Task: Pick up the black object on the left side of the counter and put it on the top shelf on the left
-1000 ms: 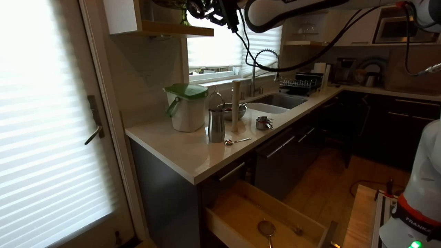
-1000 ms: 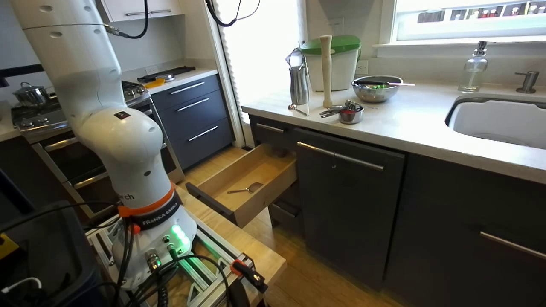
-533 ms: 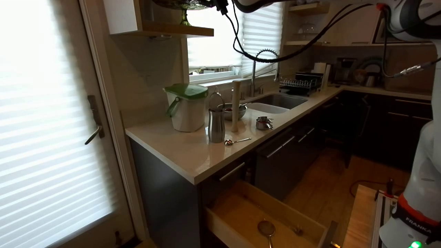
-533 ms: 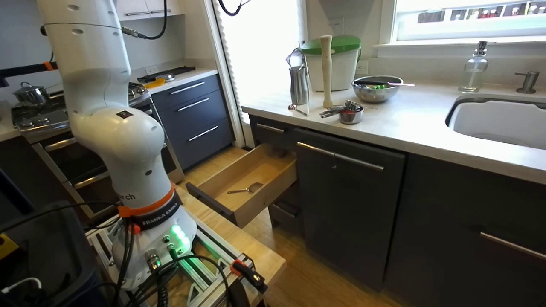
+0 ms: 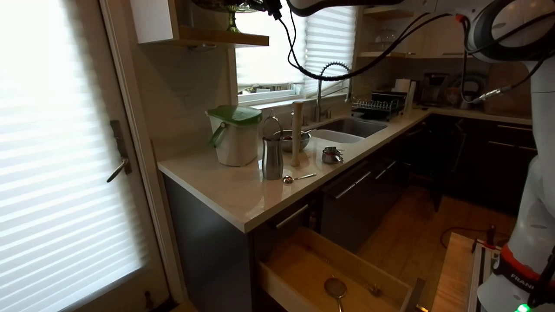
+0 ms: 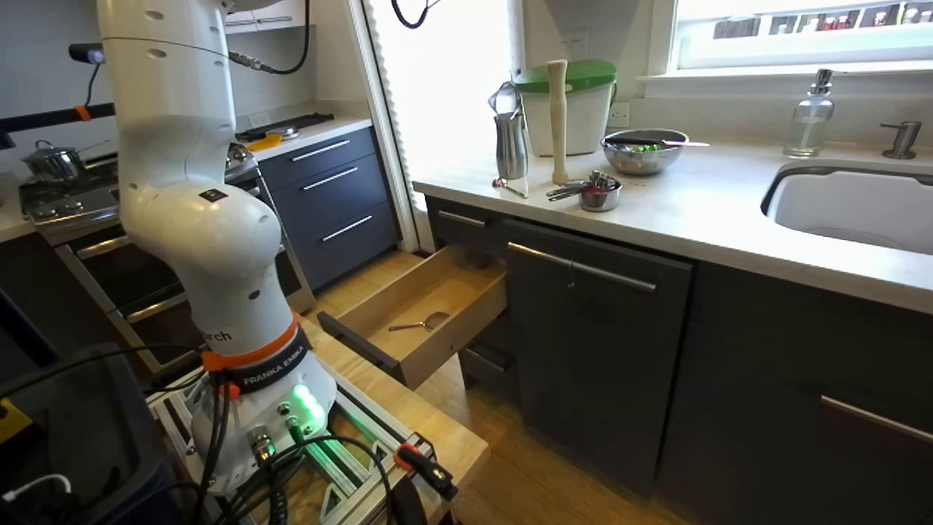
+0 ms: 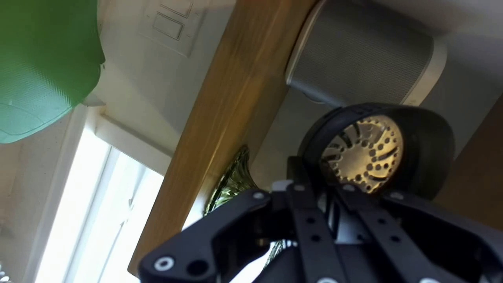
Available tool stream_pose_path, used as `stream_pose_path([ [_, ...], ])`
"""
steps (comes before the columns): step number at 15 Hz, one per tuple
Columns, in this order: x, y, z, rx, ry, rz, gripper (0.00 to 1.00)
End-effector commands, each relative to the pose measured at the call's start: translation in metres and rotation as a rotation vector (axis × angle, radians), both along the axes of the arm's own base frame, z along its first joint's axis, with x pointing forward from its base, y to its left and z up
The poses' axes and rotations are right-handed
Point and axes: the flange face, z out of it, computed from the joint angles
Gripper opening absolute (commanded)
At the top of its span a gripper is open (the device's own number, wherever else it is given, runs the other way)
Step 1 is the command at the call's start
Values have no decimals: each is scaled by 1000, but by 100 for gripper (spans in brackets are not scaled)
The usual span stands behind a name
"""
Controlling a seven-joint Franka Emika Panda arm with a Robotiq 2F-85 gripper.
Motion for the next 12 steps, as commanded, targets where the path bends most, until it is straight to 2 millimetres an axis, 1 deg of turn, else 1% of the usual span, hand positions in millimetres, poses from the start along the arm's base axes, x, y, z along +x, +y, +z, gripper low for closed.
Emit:
stream_pose_path([
  [1,16,7,-13,5,18,13,2],
  [3,27,10,-21,6,16,19,2],
  [9,45,19,-27,10,-6,45,2],
  [12,56,15,-32,18,-11,31,2],
])
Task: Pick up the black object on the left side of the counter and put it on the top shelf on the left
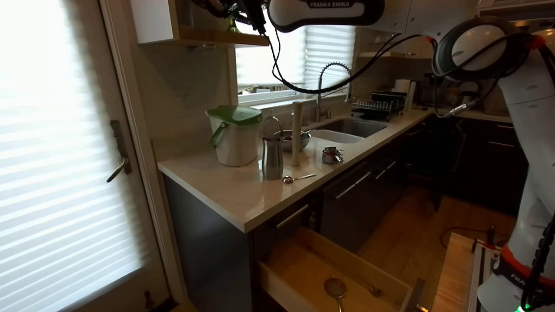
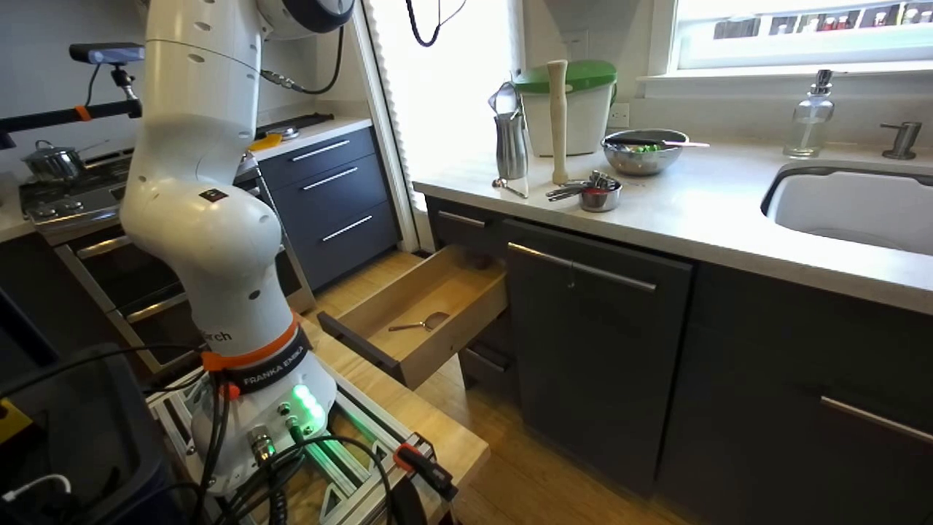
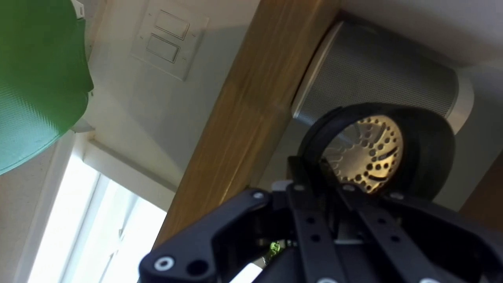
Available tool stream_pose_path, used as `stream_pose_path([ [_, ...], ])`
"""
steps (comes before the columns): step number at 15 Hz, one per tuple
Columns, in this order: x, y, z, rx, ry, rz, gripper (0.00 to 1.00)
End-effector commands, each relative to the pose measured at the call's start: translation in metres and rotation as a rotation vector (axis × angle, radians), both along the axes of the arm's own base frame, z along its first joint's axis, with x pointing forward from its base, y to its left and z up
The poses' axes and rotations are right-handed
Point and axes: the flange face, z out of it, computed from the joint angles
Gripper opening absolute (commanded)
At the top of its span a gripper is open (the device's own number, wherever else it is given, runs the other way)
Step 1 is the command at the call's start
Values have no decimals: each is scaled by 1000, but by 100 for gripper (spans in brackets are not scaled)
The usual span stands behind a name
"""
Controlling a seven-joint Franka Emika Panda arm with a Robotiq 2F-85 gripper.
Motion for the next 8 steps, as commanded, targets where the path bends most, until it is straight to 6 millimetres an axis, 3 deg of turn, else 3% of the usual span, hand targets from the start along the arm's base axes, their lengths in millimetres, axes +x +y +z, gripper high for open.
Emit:
stream_pose_path([
  [1,16,-5,-3,16,-9,-6,2],
  [8,29,-5,-11,27,-30,2,2],
])
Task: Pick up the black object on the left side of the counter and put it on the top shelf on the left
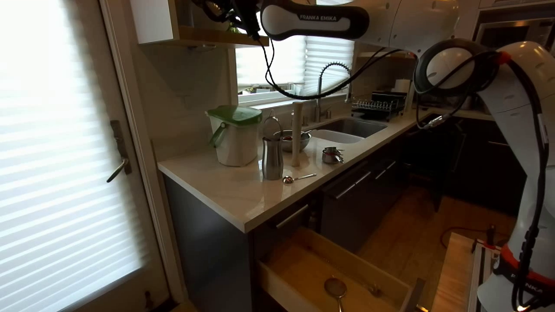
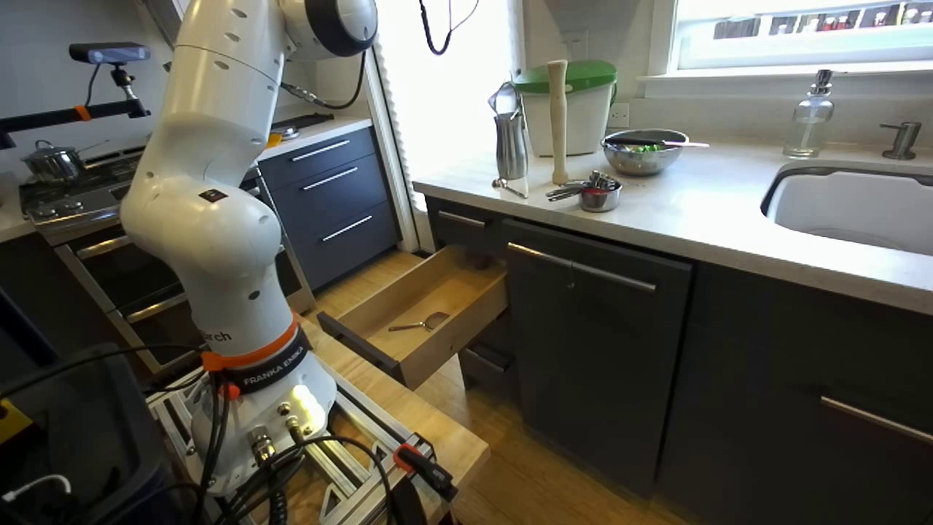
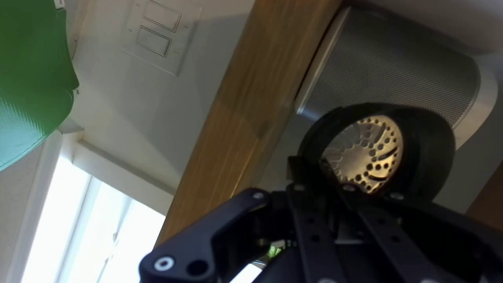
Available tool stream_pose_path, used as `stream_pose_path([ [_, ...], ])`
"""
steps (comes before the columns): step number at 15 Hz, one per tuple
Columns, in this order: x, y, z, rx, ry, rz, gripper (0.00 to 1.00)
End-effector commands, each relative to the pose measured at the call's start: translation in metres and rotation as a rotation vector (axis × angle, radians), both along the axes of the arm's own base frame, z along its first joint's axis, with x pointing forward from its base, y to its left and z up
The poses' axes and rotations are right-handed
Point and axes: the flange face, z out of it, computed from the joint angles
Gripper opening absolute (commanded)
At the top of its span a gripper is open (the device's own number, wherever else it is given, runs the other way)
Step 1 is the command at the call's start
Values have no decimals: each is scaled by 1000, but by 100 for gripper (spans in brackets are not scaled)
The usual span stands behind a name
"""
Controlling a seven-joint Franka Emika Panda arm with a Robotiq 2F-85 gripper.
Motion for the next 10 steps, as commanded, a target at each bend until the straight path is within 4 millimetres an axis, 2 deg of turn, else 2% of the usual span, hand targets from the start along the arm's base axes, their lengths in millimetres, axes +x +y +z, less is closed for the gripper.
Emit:
stream_pose_path([
  [1,5,1,2,12,-2,18,2],
  [2,6,2,2,13,-2,20,2],
  [3,6,2,1,12,-1,21,15],
  [4,6,2,2,12,-1,21,3],
  [5,7,2,2,13,-2,21,6],
  [7,7,3,2,14,-3,21,0],
  [9,8,3,0,16,4,21,2],
  [10,8,4,0,17,6,20,35],
])
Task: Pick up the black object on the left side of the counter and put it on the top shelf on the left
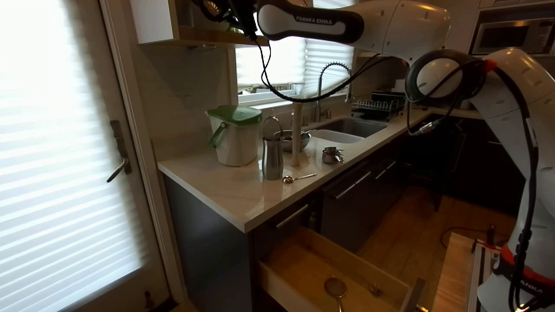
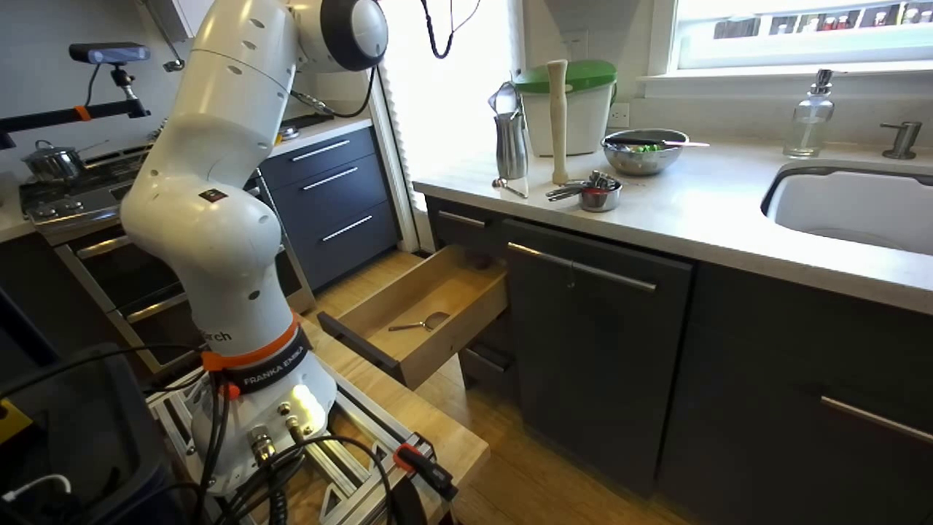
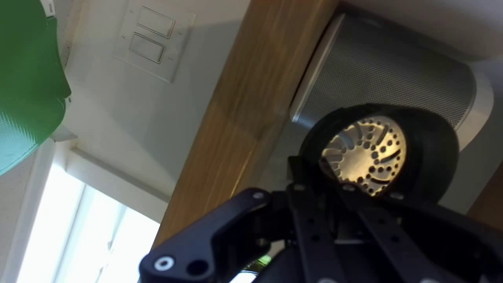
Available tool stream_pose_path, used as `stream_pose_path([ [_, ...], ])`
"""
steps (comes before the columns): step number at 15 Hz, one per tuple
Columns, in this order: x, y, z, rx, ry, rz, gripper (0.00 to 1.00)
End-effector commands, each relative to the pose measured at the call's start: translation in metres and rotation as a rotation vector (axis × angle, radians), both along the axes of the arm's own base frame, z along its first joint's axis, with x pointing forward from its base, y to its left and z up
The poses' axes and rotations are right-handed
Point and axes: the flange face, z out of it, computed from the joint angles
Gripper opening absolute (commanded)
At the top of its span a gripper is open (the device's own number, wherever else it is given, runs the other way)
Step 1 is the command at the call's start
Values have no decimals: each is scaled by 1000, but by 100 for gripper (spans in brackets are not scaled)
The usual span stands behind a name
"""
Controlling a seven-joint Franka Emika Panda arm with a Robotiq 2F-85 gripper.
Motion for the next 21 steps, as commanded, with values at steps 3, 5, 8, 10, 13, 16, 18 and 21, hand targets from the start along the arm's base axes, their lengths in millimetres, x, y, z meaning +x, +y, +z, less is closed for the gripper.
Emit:
stream_pose_path([
  [3,2,-1,1,9,16,4,49],
  [5,2,-1,2,10,13,2,65],
  [8,2,-2,3,10,10,2,87],
  [10,-1,1,6,10,11,7,100],
  [13,-14,11,22,-4,46,25,100],
  [16,-38,9,45,-71,140,28,100],
  [18,-53,2,56,-139,227,21,100],
  [21,-77,-8,65,-221,360,25,100],
])
